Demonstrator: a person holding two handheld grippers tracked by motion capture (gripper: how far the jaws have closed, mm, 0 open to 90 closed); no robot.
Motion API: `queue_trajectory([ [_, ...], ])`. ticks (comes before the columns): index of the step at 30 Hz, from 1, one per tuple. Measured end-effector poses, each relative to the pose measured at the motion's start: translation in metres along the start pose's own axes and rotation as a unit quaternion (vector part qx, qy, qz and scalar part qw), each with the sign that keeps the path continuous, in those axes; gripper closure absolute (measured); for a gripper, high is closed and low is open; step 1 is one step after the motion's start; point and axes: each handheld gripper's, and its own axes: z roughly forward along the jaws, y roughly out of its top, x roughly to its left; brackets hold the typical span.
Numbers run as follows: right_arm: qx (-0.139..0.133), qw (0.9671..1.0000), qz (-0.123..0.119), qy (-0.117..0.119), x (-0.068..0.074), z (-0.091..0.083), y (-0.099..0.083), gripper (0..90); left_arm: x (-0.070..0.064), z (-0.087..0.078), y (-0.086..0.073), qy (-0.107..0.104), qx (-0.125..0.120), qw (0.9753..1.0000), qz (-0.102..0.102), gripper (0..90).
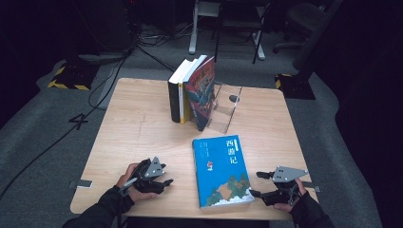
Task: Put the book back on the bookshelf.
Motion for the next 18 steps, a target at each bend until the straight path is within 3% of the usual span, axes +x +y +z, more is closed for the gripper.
queue_trajectory([
  [6, 0.015, 0.9996, -0.012, 0.020, 0.009, -0.001, -0.005, 27.8, -0.006, -0.002, -0.006, -0.019, 0.004, 0.9998, -0.008, 33.6],
  [9, 0.030, 0.9988, -0.021, 0.033, 0.014, 0.003, -0.007, 27.8, -0.009, 0.000, -0.008, -0.017, 0.011, 0.9998, -0.007, 29.9],
  [14, 0.047, 0.9977, -0.026, 0.043, 0.018, 0.011, -0.010, 27.8, -0.010, 0.000, -0.011, -0.033, 0.008, 0.9993, -0.018, 28.0],
  [18, 0.055, 0.9971, -0.026, 0.045, 0.019, 0.017, -0.013, 27.7, -0.009, 0.000, -0.012, -0.033, 0.005, 0.9992, -0.023, 25.5],
])
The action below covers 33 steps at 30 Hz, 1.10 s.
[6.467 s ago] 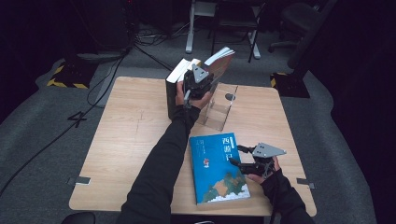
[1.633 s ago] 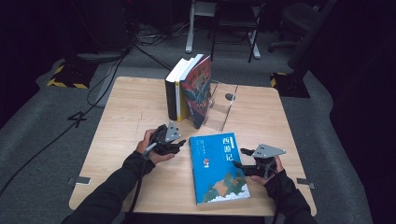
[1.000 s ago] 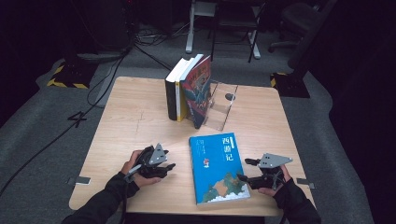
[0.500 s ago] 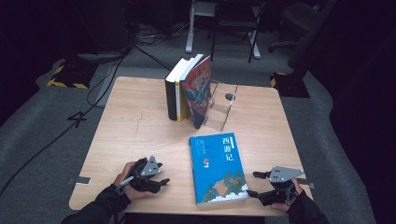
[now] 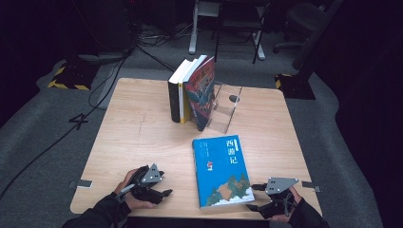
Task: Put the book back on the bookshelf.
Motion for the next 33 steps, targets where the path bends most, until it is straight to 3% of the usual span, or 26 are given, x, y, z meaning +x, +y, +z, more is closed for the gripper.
queue_trajectory([
  [15, 0.002, 0.9999, 0.011, -0.007, -0.001, 0.014, -0.001, 26.8, 0.001, 0.003, 0.000, -0.001, -0.007, 1.0000, 0.002, 21.7],
  [33, 0.005, 0.9997, 0.016, -0.016, 0.001, 0.016, 0.001, 24.7, 0.002, 0.005, 0.002, 0.000, -0.007, 1.0000, 0.000, 20.9],
])
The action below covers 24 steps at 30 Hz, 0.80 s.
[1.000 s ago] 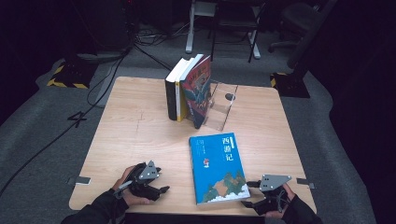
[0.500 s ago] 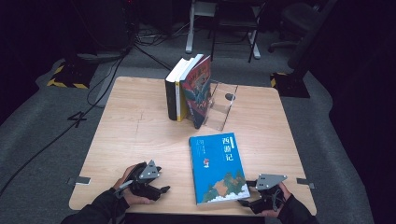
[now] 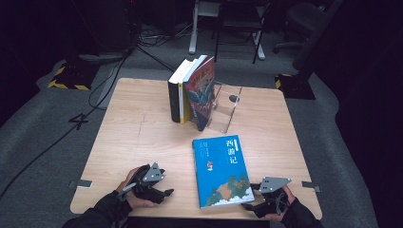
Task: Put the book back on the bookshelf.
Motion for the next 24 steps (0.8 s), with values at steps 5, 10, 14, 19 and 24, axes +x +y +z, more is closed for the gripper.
queue_trajectory([
  [5, -0.001, 1.0000, 0.002, 0.001, 0.002, 0.004, 0.004, 25.3, 0.000, 0.000, 0.000, 0.000, 0.000, 1.0000, 0.000, 20.9],
  [10, -0.006, 1.0000, 0.008, -0.003, 0.005, 0.009, 0.008, 25.4, 0.000, 0.000, 0.000, 0.001, 0.000, 1.0000, -0.001, 20.9],
  [14, -0.010, 0.9998, 0.013, -0.007, 0.008, 0.014, 0.012, 25.4, -0.001, 0.000, 0.000, 0.002, 0.001, 1.0000, -0.001, 20.9],
  [19, -0.014, 0.9996, 0.019, -0.016, 0.011, 0.021, 0.018, 25.4, -0.002, 0.000, 0.000, 0.002, 0.001, 1.0000, -0.002, 20.9],
  [24, -0.013, 0.9993, 0.025, -0.025, 0.014, 0.029, 0.027, 25.4, -0.004, 0.001, 0.001, -0.001, 0.002, 1.0000, 0.002, 20.8],
])
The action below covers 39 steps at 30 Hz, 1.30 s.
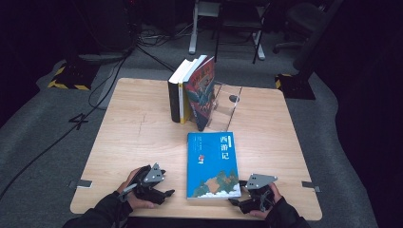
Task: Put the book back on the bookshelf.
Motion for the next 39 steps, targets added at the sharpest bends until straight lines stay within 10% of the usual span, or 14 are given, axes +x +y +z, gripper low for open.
queue_trajectory([
  [18, 0.007, 0.9991, -0.040, 0.011, 0.024, 0.027, 0.026, 25.8, -0.001, 0.001, 0.000, -0.008, -0.001, 1.0000, 0.006, 20.5],
  [22, 0.013, 0.9976, -0.057, 0.038, 0.019, 0.018, 0.018, 31.0, 0.000, 0.001, 0.001, -0.010, 0.001, 0.9999, 0.010, 20.0],
  [39, 0.006, 0.9993, -0.036, 0.006, -0.007, 0.019, 0.020, 32.2, 0.002, 0.003, 0.003, -0.010, 0.004, 0.9999, 0.012, 17.5],
])
